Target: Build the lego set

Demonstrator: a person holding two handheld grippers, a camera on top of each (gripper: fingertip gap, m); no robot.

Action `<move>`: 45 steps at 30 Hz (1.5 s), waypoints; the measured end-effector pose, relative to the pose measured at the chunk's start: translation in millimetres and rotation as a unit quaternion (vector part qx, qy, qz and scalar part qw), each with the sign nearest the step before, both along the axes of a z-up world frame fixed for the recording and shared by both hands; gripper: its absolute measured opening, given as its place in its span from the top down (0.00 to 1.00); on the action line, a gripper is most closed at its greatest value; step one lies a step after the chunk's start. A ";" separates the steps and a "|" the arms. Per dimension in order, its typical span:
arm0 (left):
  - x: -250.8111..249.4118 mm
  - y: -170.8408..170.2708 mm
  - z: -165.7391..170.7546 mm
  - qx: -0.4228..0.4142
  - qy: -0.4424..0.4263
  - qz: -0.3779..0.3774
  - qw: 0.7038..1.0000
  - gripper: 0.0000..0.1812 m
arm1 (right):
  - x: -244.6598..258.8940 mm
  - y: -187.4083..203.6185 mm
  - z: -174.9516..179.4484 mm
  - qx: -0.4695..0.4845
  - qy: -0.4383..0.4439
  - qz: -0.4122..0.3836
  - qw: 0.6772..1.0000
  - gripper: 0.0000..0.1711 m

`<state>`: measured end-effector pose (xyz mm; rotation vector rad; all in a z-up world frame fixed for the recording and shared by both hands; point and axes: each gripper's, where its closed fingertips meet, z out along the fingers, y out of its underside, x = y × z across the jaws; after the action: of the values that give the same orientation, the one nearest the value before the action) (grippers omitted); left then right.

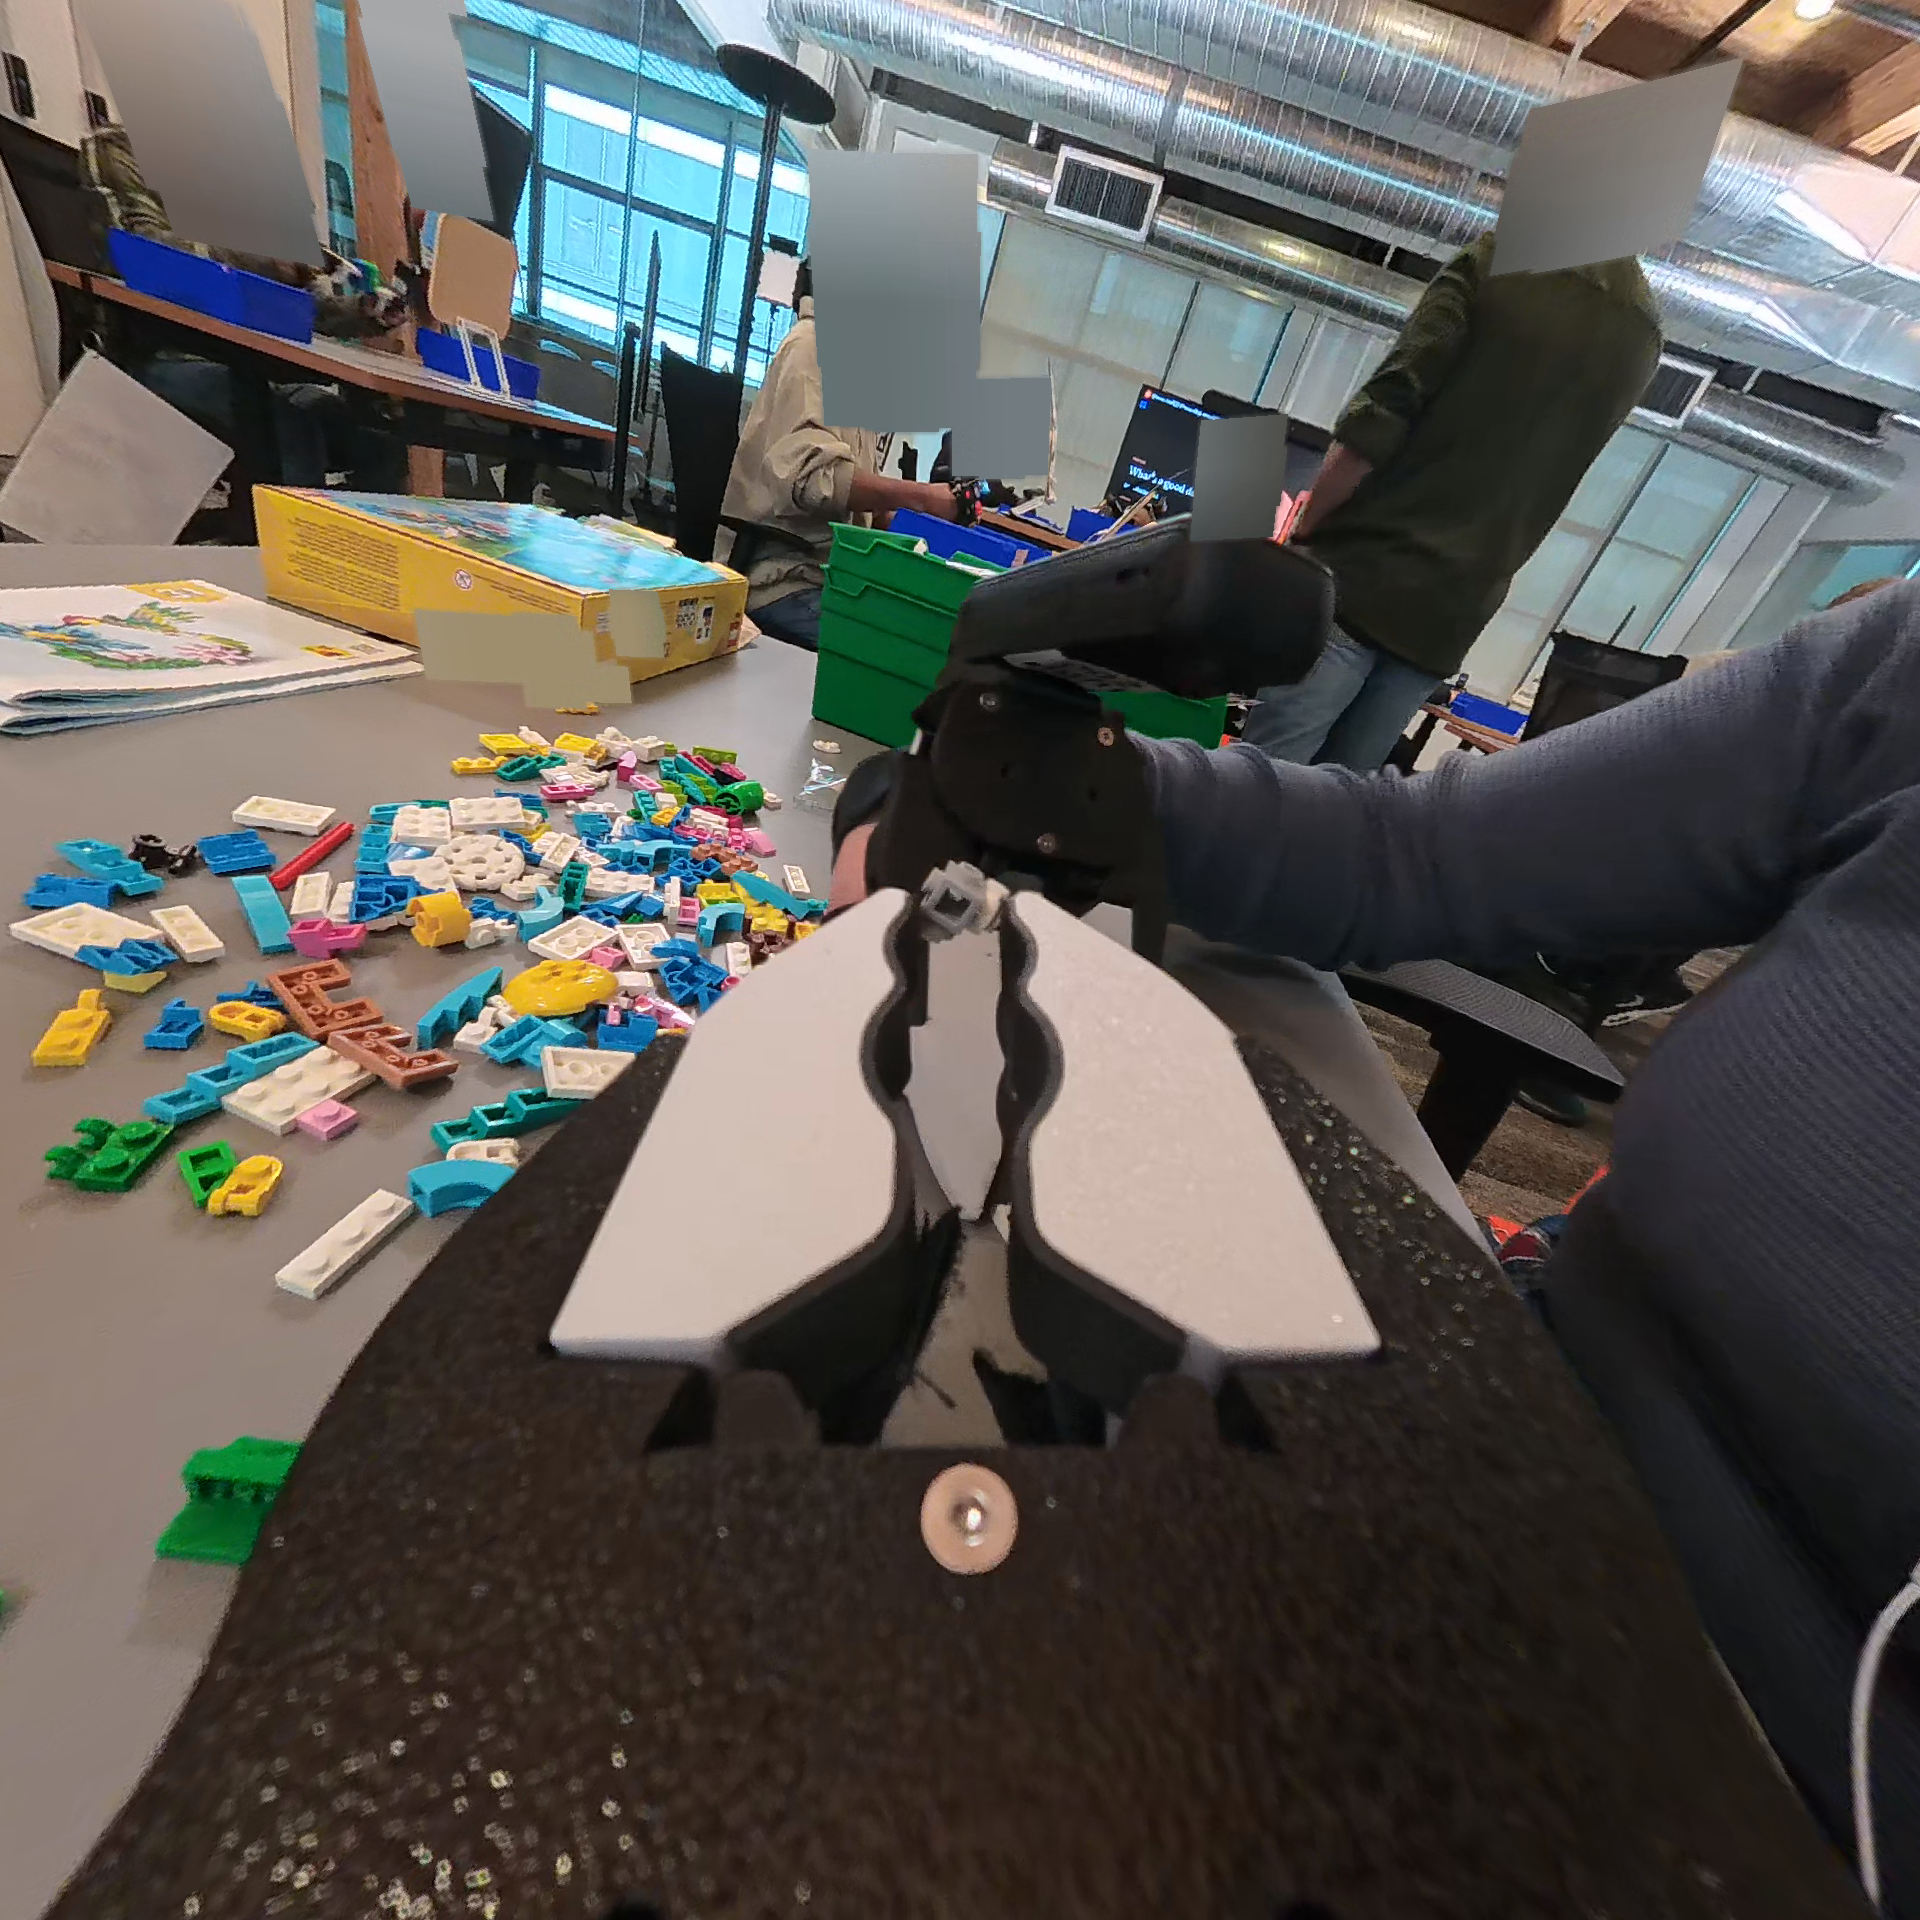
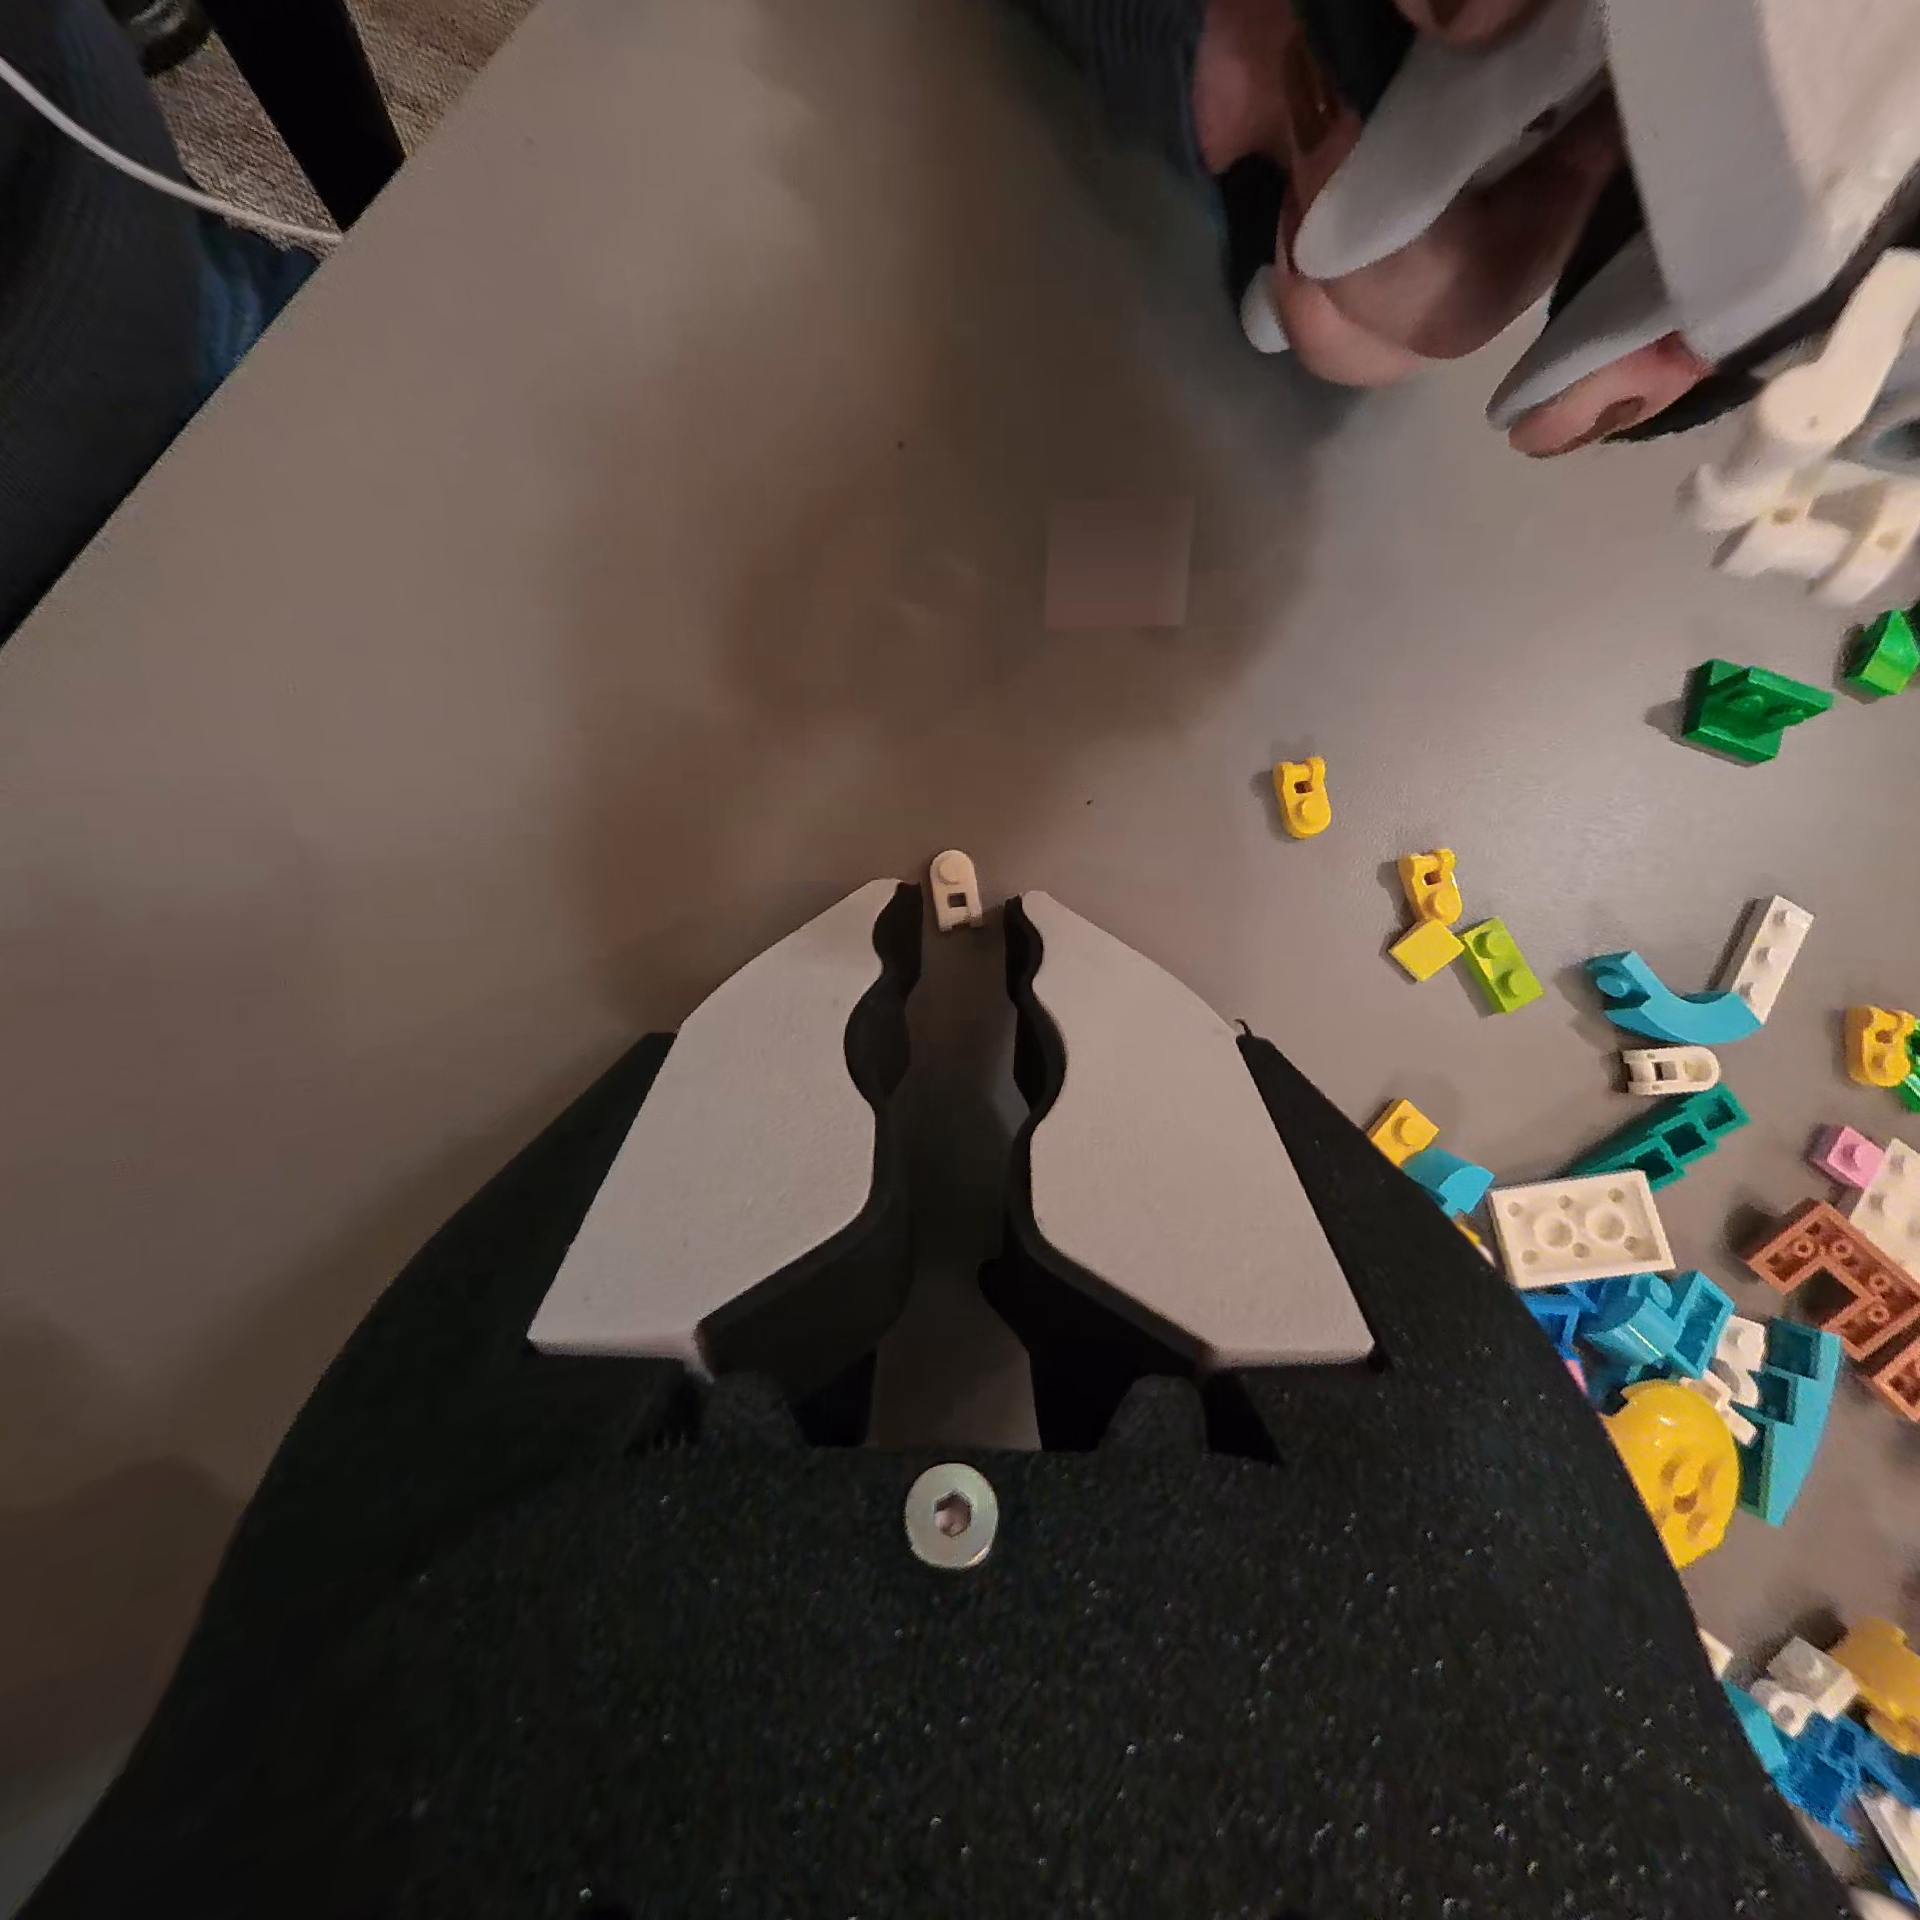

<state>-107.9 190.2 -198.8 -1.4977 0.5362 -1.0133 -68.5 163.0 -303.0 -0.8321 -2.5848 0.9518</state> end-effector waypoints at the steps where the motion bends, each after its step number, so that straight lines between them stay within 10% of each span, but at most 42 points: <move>1: 0.5 -0.4 -0.1 0.000 0.000 -0.001 1.000 0.93 | -0.5 0.7 0.0 -0.002 0.000 0.000 1.000 0.92; 11: 0.9 0.1 3.7 0.017 0.002 0.024 1.000 0.93 | -1.0 6.6 6.8 -0.040 0.017 -0.038 0.998 0.95; 21: 6.6 4.0 -0.5 0.031 0.052 0.085 0.995 0.92 | -20.6 33.4 122.3 -0.065 0.153 -0.159 0.973 0.96; 45: 25.6 -5.9 -60.4 -0.127 0.200 0.027 0.971 0.92 | -8.7 21.3 56.8 -0.032 0.278 -0.268 0.922 0.96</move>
<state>-82.4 184.3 -259.1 -1.9540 0.6629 -0.7585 -77.2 184.3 -246.2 -1.0288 -1.7252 0.9288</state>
